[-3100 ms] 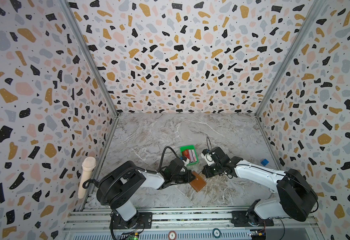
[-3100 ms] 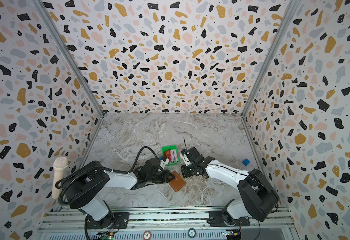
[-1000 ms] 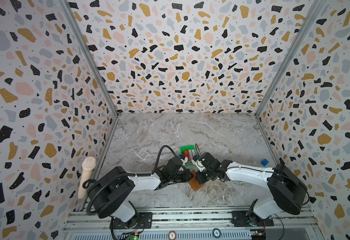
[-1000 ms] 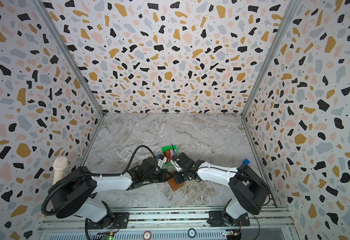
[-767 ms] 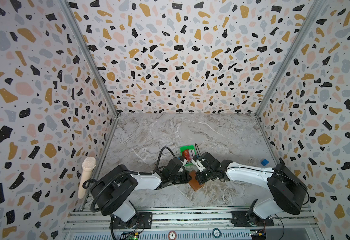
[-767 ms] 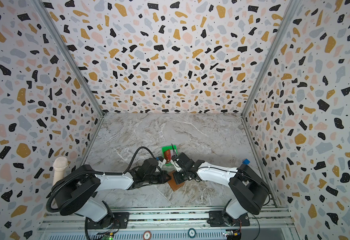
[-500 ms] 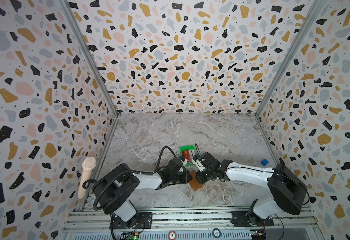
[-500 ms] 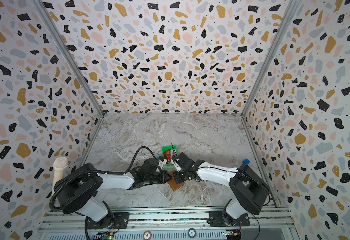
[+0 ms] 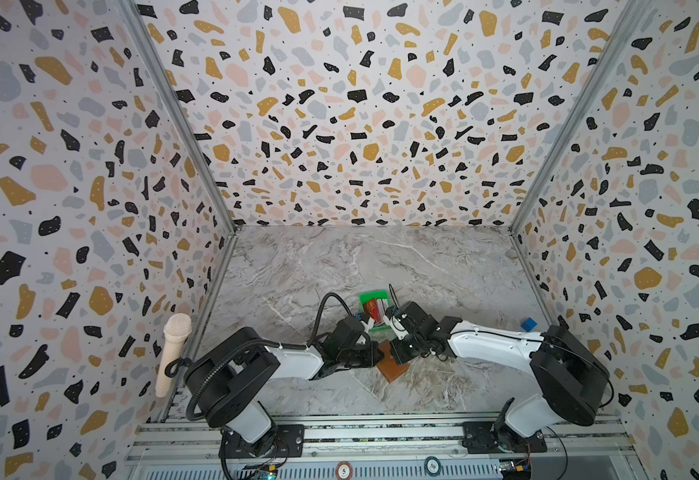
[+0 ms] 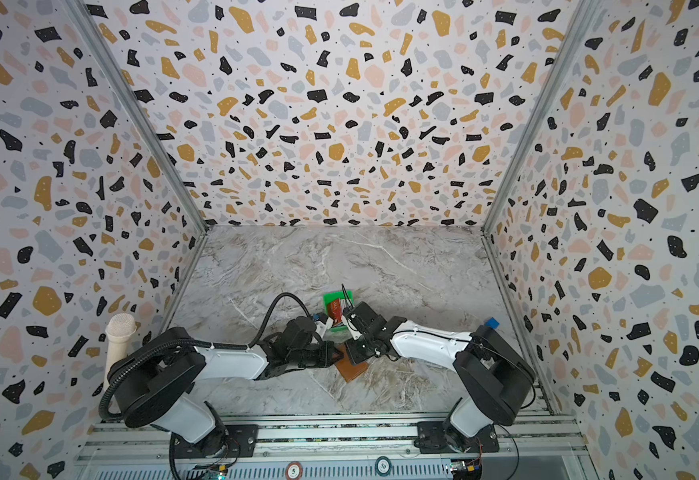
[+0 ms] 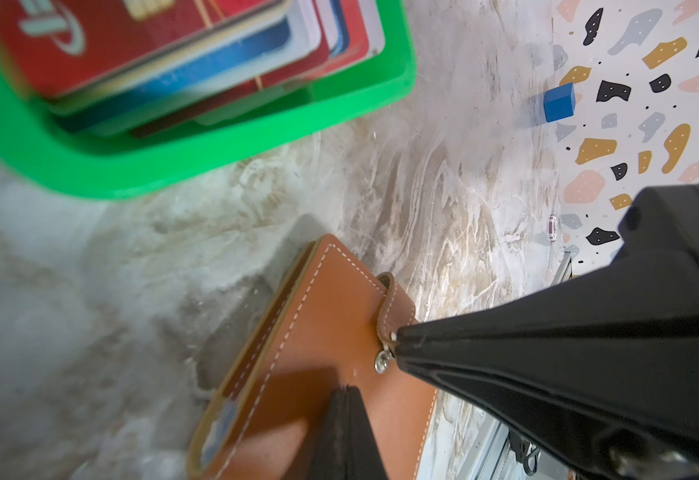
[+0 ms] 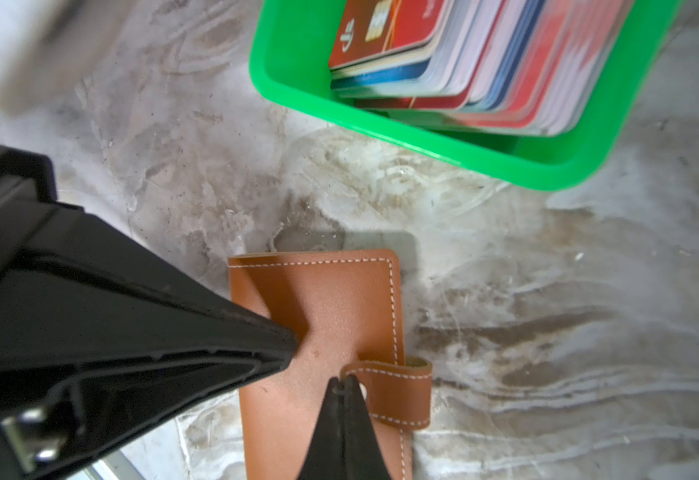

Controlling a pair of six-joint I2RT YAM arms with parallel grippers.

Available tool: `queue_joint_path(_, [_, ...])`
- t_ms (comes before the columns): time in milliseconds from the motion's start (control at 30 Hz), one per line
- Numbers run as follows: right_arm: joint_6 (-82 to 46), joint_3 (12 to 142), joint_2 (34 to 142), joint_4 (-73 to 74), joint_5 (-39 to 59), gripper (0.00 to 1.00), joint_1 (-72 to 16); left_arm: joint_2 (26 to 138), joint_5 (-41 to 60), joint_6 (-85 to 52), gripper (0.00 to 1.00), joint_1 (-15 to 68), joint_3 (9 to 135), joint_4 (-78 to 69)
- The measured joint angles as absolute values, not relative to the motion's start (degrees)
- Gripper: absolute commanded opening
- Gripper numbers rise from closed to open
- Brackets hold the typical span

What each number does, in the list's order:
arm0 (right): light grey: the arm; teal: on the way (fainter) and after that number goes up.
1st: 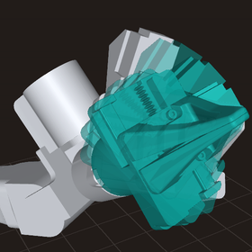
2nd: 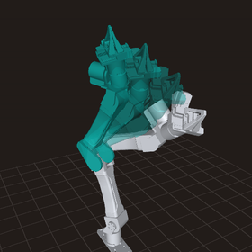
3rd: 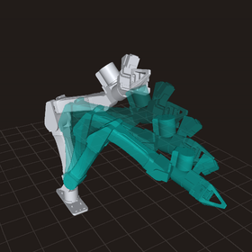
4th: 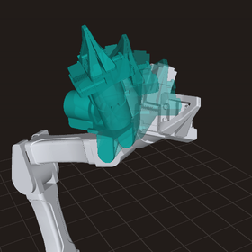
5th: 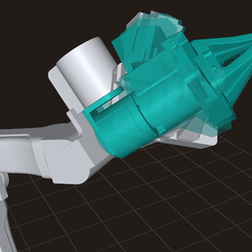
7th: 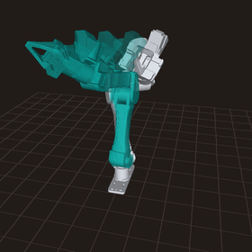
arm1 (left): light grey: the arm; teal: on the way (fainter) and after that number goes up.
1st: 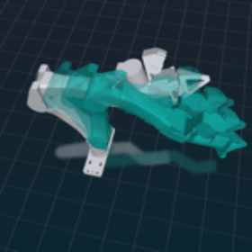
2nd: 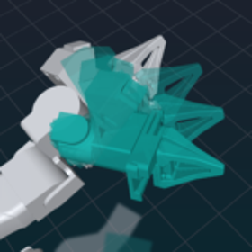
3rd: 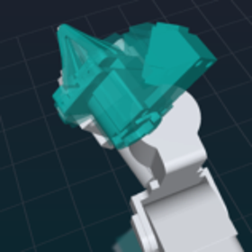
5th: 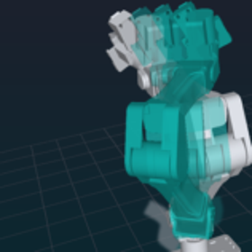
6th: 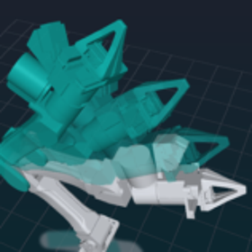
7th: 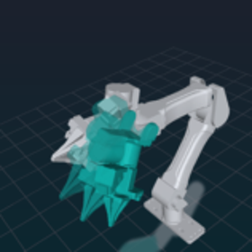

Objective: Put the credit cards into the card holder

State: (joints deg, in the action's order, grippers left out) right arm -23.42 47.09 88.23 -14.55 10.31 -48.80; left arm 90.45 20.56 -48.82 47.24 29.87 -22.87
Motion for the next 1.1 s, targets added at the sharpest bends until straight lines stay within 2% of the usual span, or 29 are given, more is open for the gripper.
queue_joint_path(1100, [-24.4,45.8,87.9,-13.0,8.4,0.0,-52.0,91.0,21.8,-48.8,0.0,46.5,29.6,-23.8])
